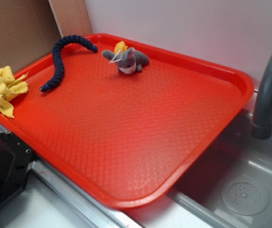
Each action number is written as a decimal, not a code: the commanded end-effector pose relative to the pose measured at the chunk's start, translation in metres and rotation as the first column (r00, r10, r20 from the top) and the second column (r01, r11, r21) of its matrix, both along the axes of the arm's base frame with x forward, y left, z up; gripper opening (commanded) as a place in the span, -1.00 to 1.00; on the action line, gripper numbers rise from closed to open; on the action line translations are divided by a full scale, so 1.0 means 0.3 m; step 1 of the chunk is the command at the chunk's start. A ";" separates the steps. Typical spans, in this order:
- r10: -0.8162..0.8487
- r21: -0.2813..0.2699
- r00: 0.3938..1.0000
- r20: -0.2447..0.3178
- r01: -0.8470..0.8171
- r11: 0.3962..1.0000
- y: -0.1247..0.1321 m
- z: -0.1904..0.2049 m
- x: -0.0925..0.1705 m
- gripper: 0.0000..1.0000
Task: Grab the yellow cloth.
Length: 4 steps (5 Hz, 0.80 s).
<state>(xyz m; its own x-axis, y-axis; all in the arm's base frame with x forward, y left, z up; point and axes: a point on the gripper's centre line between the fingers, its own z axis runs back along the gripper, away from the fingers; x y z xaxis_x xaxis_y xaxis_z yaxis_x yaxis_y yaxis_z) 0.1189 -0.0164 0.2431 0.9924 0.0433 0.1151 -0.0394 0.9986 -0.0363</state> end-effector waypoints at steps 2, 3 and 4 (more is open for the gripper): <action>0.158 -0.010 0.985 -0.067 -0.159 0.987 0.153 -0.134 0.054 1.00; 0.309 0.023 0.949 -0.059 -0.308 0.951 0.262 -0.210 0.082 1.00; 0.537 0.051 0.841 0.068 -0.541 0.840 0.394 -0.310 0.054 1.00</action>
